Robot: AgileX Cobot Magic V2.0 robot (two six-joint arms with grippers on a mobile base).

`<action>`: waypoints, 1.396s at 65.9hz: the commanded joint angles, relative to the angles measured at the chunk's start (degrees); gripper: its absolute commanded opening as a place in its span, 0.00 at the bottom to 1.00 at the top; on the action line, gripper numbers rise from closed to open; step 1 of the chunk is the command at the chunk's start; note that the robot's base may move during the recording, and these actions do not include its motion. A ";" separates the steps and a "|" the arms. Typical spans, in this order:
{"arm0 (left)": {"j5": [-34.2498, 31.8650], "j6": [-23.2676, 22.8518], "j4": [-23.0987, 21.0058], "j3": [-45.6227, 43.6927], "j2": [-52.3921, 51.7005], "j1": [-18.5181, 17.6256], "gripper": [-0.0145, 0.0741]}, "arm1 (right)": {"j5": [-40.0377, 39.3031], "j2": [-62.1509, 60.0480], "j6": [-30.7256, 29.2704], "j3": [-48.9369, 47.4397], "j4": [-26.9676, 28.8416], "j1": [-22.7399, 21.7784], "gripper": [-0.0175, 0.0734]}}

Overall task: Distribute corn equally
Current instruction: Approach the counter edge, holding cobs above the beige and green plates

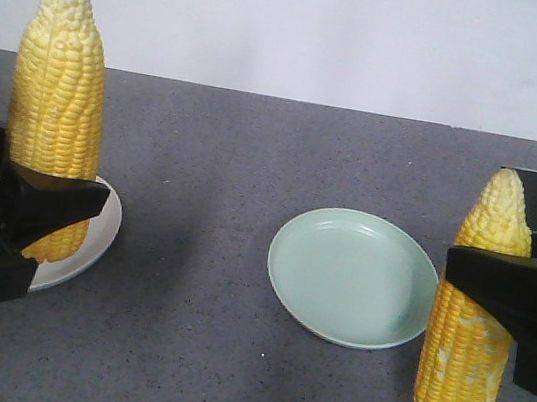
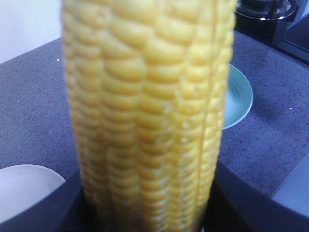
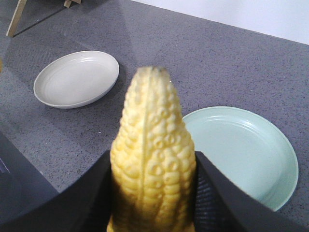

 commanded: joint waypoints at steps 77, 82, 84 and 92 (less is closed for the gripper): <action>-3.93 -0.08 -1.01 -1.41 -0.97 -0.02 0.50 | -3.27 -0.26 -0.33 -1.36 1.45 -0.08 0.41; -3.93 -0.08 -1.01 -1.41 -0.97 -0.02 0.50 | -3.27 -0.26 -0.33 -1.36 1.45 -0.08 0.41; -3.93 -0.08 -1.01 -1.41 -0.97 -0.02 0.50 | -3.27 -0.26 -0.33 -1.36 1.45 -0.08 0.41; -3.93 -0.08 -1.01 -1.41 -0.97 -0.02 0.50 | -3.27 -0.26 -0.33 -1.36 1.45 -0.08 0.41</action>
